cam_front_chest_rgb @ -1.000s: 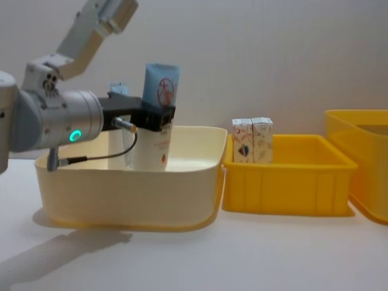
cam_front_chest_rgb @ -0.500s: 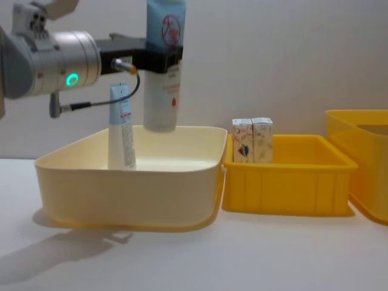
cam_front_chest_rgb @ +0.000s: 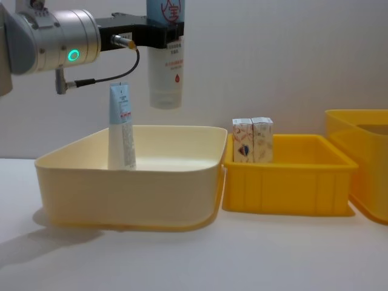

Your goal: Bimanual collaborative sorting of washing and personal care products

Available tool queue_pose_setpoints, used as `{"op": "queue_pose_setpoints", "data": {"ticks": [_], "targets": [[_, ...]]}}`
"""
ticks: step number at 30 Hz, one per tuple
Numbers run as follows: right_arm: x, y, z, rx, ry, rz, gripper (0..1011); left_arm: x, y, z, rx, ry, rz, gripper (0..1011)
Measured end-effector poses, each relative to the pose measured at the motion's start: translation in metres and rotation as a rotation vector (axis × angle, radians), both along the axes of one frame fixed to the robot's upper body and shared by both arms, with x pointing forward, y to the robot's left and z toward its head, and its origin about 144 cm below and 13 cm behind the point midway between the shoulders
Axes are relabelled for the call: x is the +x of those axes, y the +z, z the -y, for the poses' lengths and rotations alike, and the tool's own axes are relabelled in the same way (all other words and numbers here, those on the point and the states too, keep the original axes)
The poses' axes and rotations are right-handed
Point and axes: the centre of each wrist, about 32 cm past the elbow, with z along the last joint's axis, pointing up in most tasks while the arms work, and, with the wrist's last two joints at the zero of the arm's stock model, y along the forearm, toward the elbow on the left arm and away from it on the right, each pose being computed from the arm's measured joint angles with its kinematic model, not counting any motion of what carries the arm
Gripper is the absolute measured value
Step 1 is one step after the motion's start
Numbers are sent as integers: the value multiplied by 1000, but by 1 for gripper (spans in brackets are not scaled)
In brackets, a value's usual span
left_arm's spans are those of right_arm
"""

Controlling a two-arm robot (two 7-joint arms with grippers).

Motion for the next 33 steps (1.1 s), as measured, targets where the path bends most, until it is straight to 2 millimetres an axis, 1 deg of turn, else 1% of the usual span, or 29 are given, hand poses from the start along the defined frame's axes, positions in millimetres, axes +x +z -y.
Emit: {"op": "queue_pose_setpoints", "data": {"ticks": [14,27,33], "targets": [[1,2,-9,-32,169,45,1001,35,-1,-15,-9,-98,-18,278],[-3,7,-13,-42,362,68,1001,55,-4,-24,14,-126,-24,275],[-5,6,-14,-45,419,73,1001,61,-5,-24,24,-132,-26,277]]}}
